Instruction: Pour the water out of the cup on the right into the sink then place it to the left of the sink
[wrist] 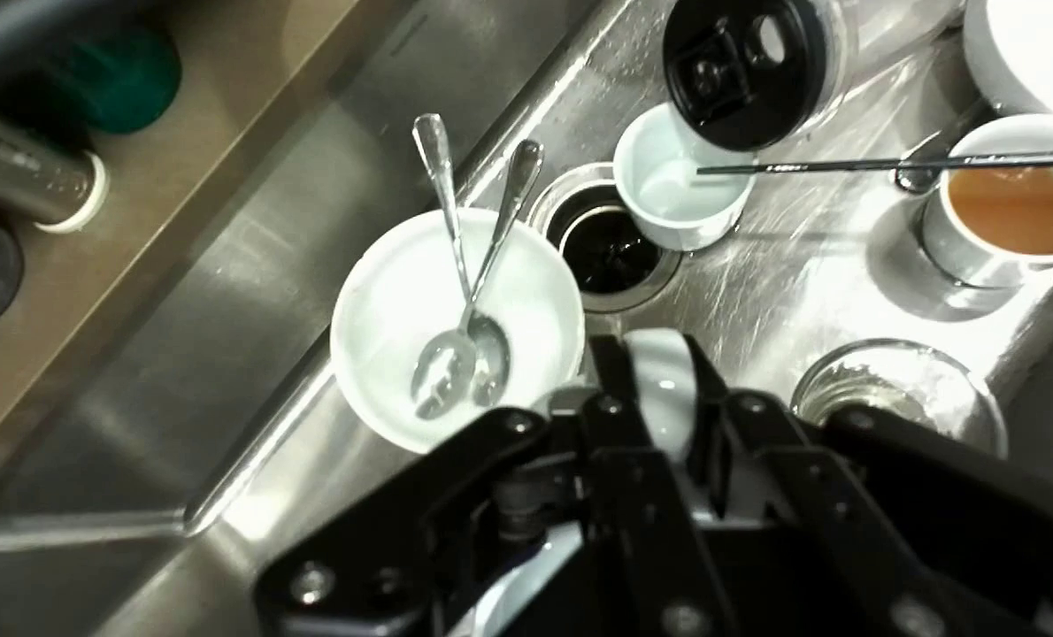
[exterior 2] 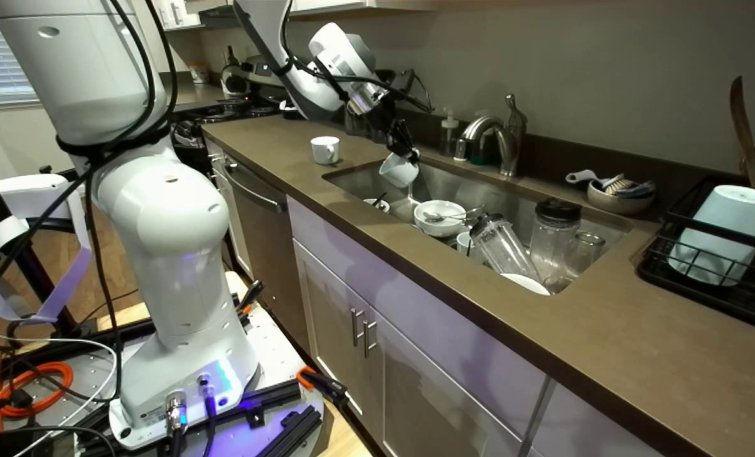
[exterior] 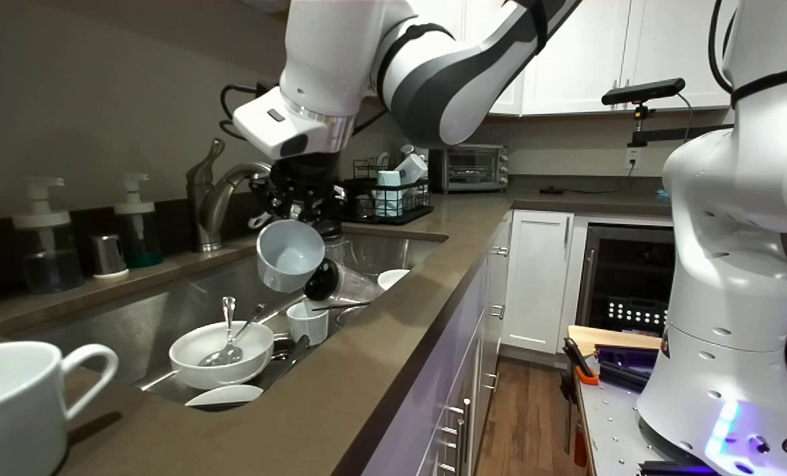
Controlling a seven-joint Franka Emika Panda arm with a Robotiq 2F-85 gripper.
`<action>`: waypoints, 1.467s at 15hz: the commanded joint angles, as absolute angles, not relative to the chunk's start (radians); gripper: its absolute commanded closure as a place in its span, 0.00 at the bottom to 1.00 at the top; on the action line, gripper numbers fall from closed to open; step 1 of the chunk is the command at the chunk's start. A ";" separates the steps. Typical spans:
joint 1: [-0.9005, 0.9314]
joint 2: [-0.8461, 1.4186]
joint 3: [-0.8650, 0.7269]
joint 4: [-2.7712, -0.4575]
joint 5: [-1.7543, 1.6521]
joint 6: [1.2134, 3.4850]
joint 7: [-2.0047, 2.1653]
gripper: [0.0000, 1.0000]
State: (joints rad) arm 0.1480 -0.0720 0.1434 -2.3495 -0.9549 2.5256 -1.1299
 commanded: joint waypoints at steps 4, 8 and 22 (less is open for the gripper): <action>0.184 -0.066 0.149 -2.309 -0.646 2.566 -1.301 0.95; 0.209 -0.048 0.165 -2.257 -0.445 2.546 -1.402 0.95; 0.200 -0.042 0.172 -2.281 -0.473 2.558 -1.363 0.84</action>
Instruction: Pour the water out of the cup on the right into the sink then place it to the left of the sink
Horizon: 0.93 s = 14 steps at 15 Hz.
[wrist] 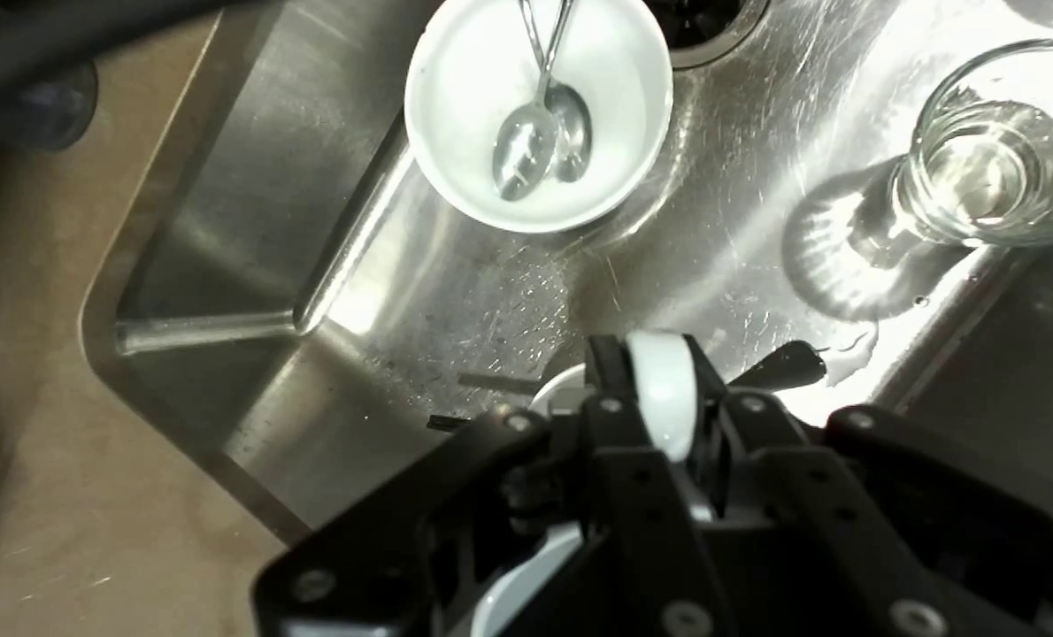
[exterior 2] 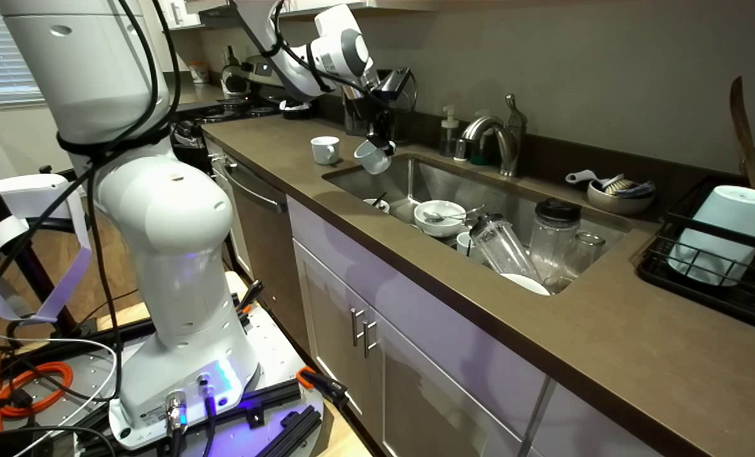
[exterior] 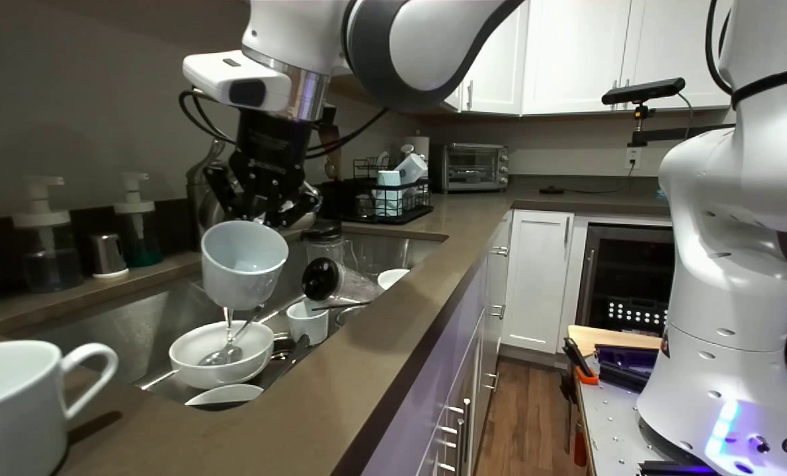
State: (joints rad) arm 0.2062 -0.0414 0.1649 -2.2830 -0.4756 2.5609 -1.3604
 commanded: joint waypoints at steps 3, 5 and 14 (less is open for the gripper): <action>0.200 -0.041 0.172 -2.281 -0.473 2.558 -1.363 0.84; 0.200 -0.041 0.172 -2.281 -0.473 2.558 -1.363 0.84; 0.207 0.076 0.188 -2.185 -0.379 2.573 -1.368 0.95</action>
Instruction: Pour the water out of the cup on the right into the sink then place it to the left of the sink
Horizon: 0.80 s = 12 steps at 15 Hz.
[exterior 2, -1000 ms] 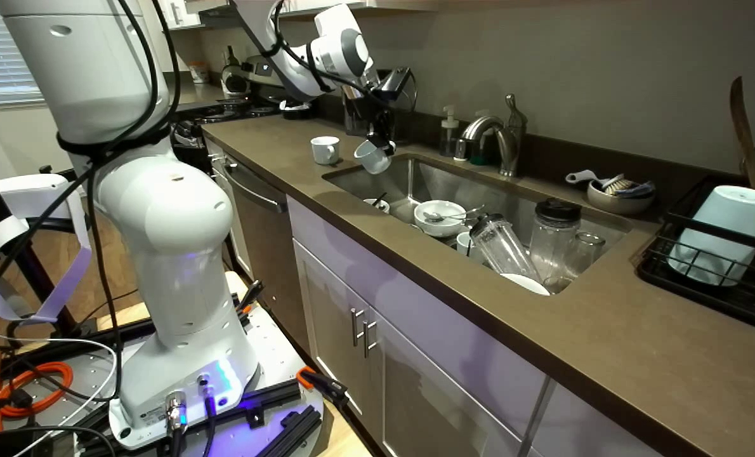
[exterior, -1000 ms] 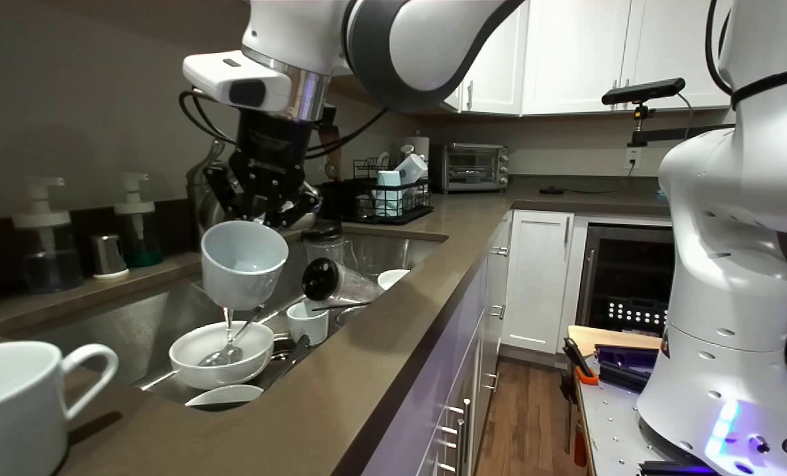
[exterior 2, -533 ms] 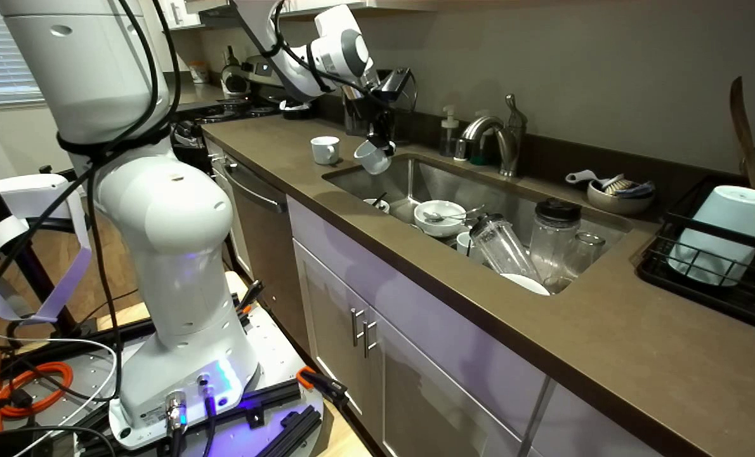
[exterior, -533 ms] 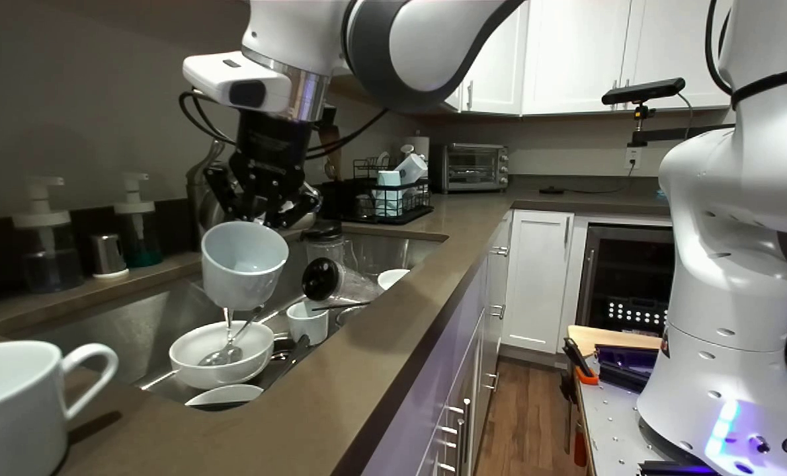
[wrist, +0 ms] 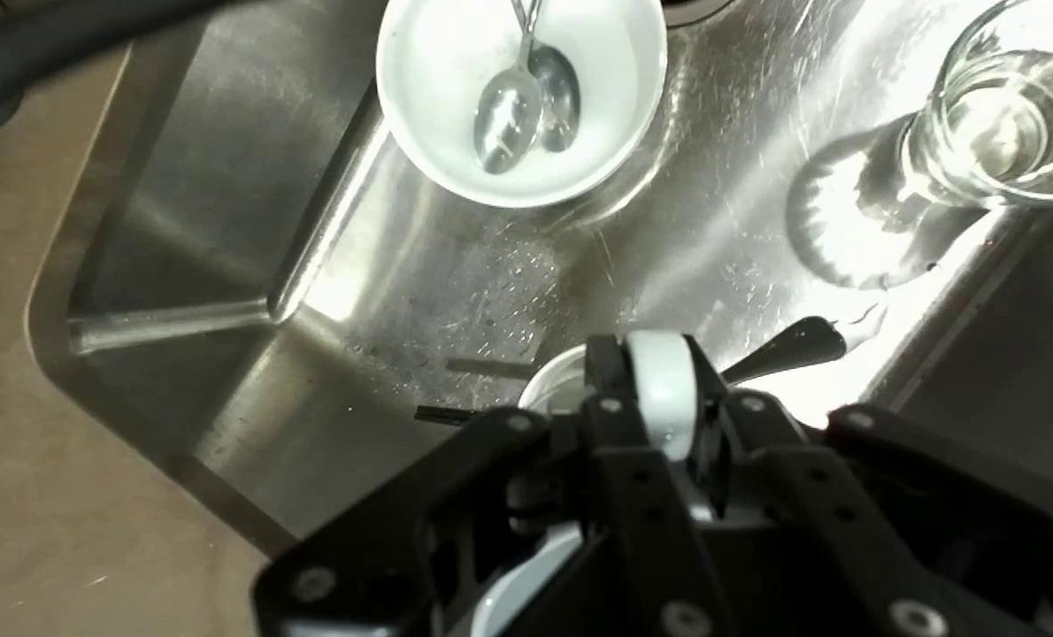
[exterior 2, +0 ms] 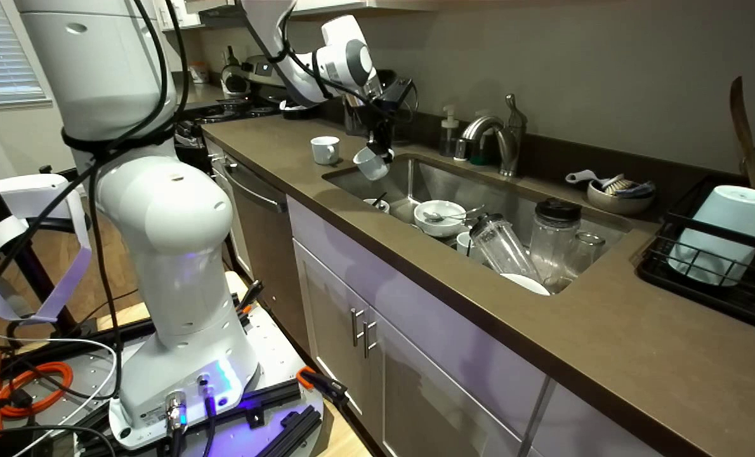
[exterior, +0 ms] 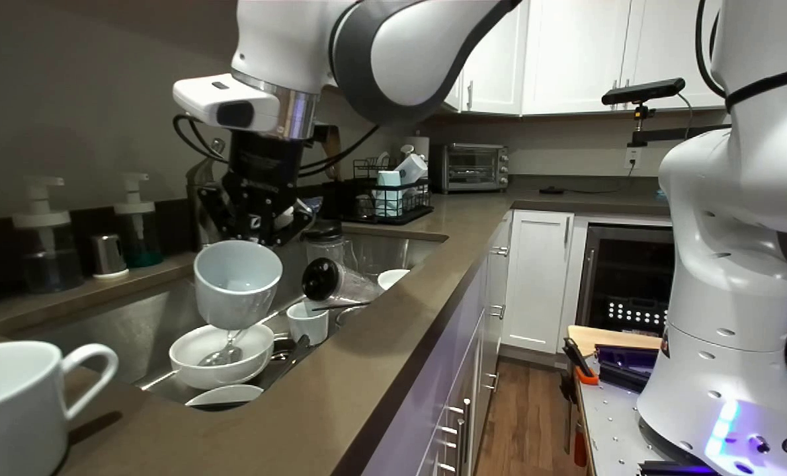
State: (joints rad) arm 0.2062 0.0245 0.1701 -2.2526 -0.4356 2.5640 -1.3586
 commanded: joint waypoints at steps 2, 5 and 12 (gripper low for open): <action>0.208 0.109 0.196 -2.142 -0.372 2.560 -1.339 0.96; 0.213 0.163 0.204 -2.072 -0.392 2.553 -1.313 0.96; 0.221 0.307 0.240 -1.885 -0.340 2.494 -1.332 0.95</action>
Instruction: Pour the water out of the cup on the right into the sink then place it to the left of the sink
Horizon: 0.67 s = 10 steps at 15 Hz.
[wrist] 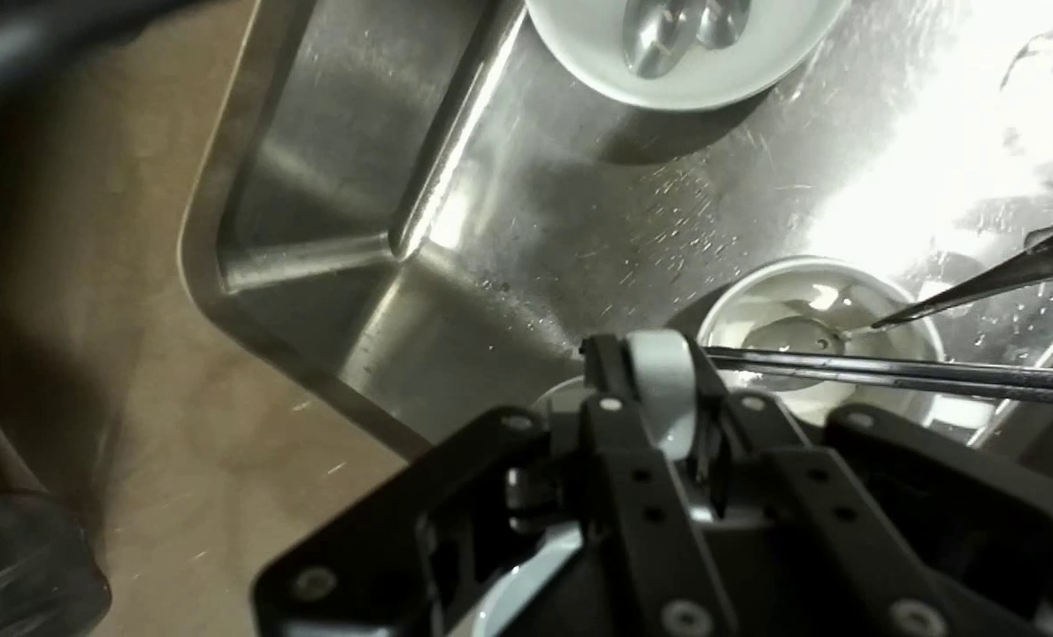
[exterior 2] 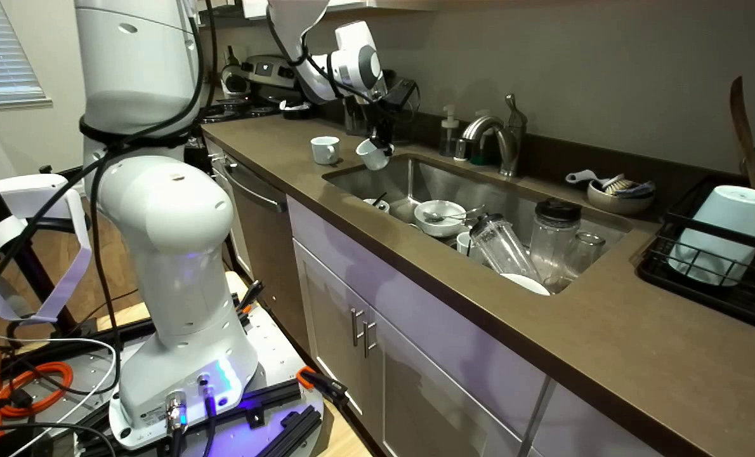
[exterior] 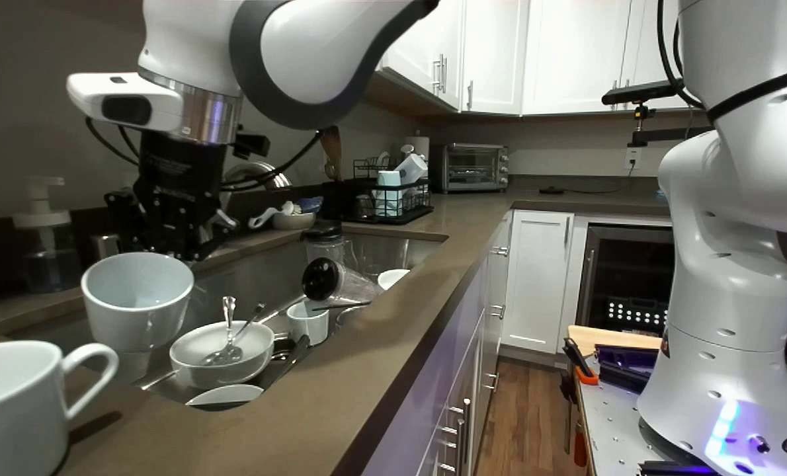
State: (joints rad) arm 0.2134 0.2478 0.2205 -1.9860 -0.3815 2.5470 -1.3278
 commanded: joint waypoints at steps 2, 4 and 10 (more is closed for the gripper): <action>0.216 0.339 0.258 -1.836 -0.304 2.460 -1.352 0.95; 0.221 0.351 0.254 -1.802 -0.316 2.428 -1.342 0.95; 0.221 0.349 0.248 -1.825 -0.338 2.445 -1.329 0.84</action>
